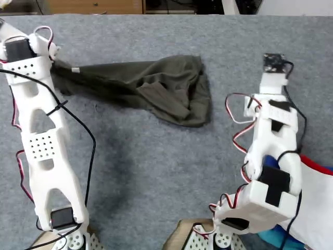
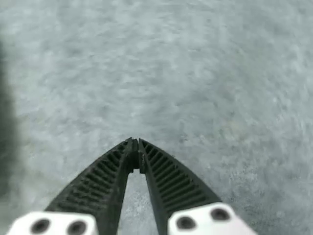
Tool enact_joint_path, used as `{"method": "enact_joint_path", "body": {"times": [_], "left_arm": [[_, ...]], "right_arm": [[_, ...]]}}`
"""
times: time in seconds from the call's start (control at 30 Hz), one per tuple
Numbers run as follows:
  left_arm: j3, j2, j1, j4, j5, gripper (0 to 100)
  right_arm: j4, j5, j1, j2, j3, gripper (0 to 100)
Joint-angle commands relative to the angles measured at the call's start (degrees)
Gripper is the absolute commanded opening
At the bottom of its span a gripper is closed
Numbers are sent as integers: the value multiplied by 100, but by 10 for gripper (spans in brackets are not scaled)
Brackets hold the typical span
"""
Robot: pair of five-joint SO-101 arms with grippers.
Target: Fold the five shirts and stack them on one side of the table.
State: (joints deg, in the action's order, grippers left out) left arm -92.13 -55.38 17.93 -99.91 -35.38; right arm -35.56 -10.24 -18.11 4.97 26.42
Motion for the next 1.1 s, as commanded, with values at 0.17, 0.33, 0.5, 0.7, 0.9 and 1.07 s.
{"method": "enact_joint_path", "body": {"times": [0.17,0.33,0.5,0.7,0.9,1.07], "left_arm": [[-378,163,985,-105,703,18],[-97,409,1714,-105,1363,18],[668,418,2505,-105,1758,18],[1829,409,2840,-79,1925,18],[2629,75,2866,589,2163,18],[2426,-198,2884,659,2295,18]], "right_arm": [[-2716,-220,1640,-154,-1851,84],[-2866,-211,2809,-154,-2404,84],[-2866,-765,3846,40,-2721,86],[-3165,-1679,4804,690,-2721,87],[-3481,-2145,5736,620,-2281,87],[-2998,-2365,6123,224,-1200,87]]}}
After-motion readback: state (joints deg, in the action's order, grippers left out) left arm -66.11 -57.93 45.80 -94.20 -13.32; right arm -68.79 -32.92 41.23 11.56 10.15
